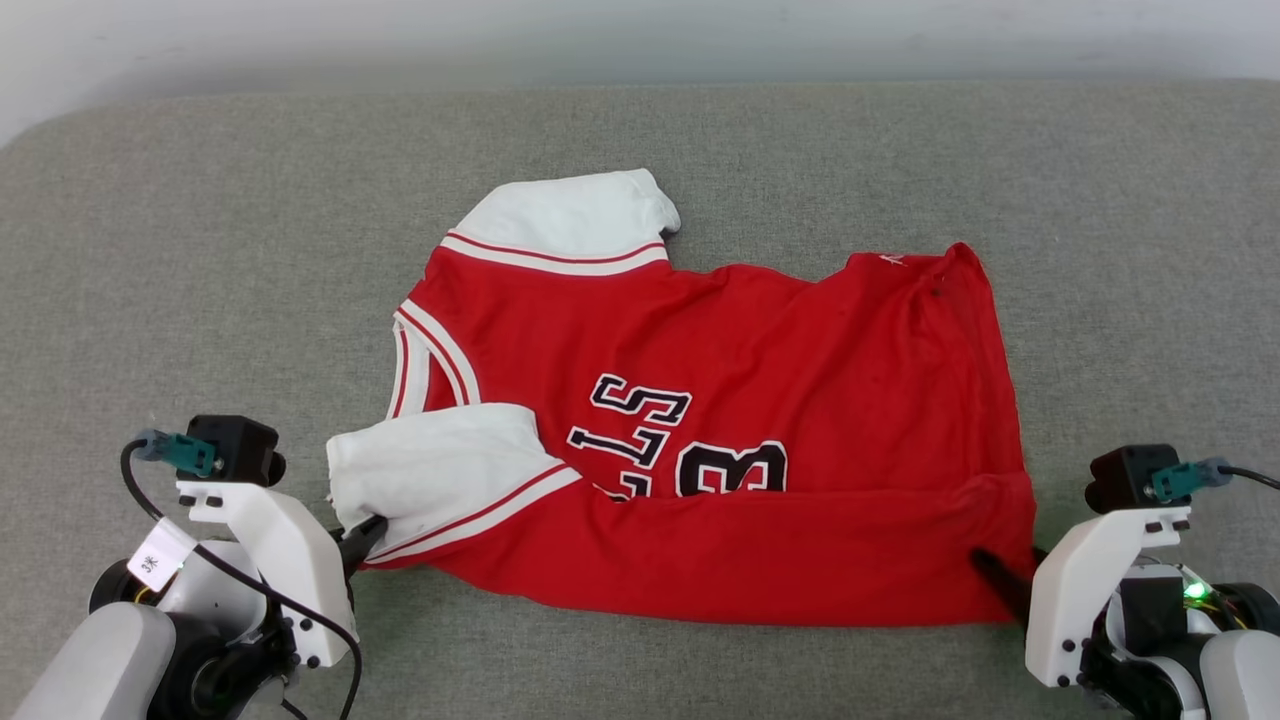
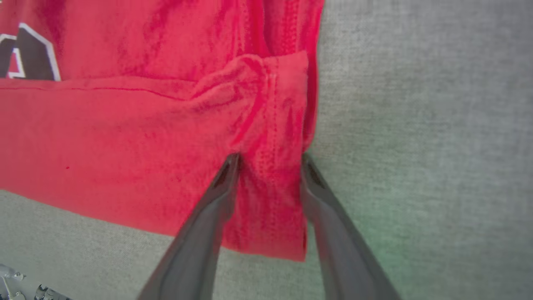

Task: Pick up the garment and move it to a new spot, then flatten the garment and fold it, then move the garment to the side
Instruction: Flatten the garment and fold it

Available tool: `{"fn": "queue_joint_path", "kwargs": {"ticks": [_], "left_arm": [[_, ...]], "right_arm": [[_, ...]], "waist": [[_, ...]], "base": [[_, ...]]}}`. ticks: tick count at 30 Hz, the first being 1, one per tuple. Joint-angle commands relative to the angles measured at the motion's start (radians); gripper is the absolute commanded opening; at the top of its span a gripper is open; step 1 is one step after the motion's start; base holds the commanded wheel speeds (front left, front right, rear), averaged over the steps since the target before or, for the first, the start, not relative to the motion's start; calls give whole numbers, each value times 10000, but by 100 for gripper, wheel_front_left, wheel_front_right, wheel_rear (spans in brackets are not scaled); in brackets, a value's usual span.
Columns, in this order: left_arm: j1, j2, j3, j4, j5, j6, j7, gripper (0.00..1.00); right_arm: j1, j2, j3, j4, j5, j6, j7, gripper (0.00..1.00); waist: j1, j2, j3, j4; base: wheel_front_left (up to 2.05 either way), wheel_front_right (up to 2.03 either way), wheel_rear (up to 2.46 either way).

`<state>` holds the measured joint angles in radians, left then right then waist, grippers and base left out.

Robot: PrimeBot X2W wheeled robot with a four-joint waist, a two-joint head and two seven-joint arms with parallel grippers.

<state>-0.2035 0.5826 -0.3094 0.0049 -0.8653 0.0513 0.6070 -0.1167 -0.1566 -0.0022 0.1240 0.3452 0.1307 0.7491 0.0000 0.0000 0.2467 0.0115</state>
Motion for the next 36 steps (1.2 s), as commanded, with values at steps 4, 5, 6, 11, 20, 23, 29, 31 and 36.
{"fn": "queue_joint_path", "kwargs": {"ticks": [4,5,6,11,20,23,29,31,36], "left_arm": [[-31,-82,-14,95,73,-111,-238,0],[14,-97,-26,115,78,-127,-301,0],[52,-108,-39,118,97,-152,-351,0],[257,-206,-94,144,119,-233,-659,0],[1320,-317,-211,91,36,70,-853,0],[1874,-204,-164,-162,19,294,-885,0],[2770,-9,-39,-694,-56,694,-807,0],[3107,42,22,-905,-111,855,-775,0],[3769,-6,77,-1148,-286,1085,-814,0]], "right_arm": [[-114,-65,199,177,157,-2,-80,0],[-111,-144,187,119,136,-2,-106,0],[-96,-180,172,58,150,-2,-118,0],[101,-339,146,-207,258,-2,-135,0],[1052,-493,178,-444,487,-2,-35,0],[1483,-549,152,-615,601,-2,8,0],[2227,-579,58,-1102,811,-2,139,0],[2523,-588,21,-1289,867,-2,230,0],[3059,-525,-91,-1622,837,-2,208,0]], "waist": [[0,0,-133,13],[0,0,-207,18],[0,0,-277,26],[0,0,-775,81],[0,0,-1980,209],[0,0,-2313,239],[0,0,-2591,291],[0,0,-2640,310],[0,0,-2691,317]], "base": [[0,0,0],[0,0,0],[0,0,0],[0,0,0],[0,0,0],[0,0,0],[0,0,0],[0,0,0],[0,0,0]]}}
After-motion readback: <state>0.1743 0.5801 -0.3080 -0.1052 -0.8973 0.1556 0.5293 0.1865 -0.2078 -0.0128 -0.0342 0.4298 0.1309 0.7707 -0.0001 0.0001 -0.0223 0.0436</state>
